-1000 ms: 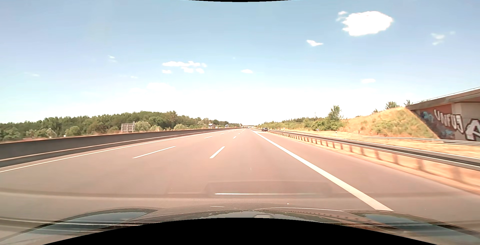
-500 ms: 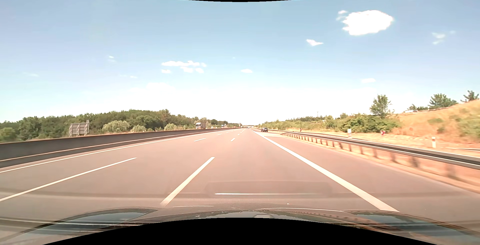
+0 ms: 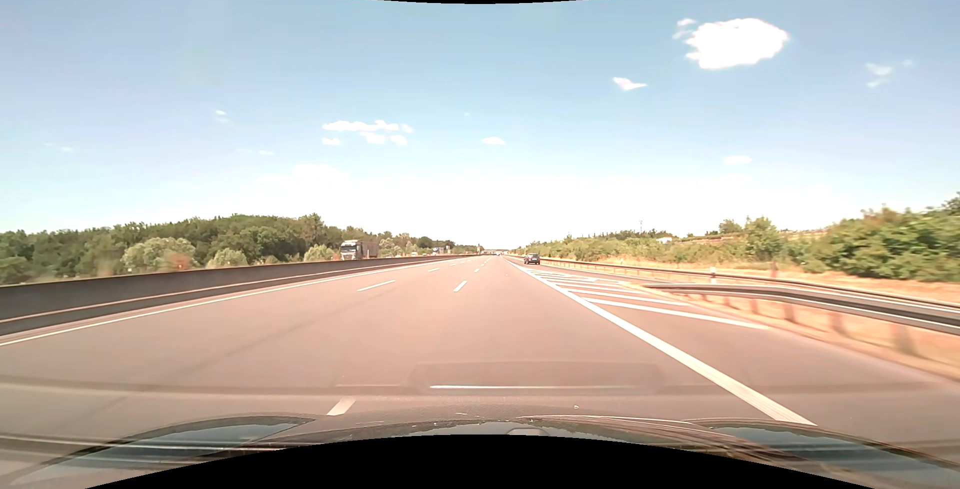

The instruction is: Follow the waypoints while adhering to traffic rules and regulations

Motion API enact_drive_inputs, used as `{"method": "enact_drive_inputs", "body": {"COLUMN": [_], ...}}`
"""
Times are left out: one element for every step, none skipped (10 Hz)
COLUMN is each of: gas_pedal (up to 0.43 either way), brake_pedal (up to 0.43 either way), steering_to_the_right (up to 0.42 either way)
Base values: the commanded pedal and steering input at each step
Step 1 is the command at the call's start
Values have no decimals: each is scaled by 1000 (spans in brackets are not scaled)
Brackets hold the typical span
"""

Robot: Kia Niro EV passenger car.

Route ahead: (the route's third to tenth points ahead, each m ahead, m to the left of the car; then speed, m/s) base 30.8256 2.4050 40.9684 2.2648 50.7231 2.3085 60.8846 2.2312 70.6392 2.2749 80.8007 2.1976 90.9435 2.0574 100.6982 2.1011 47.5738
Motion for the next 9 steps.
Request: {"method": "enact_drive_inputs", "body": {"gas_pedal": [591, 591, 591, 591, 591, 591, 591, 591, 591], "brake_pedal": [0, 0, 0, 0, 0, 0, 0, 0, 0], "steering_to_the_right": [0, 0, 0, 1, 1, 1, 1, 0, -1]}}
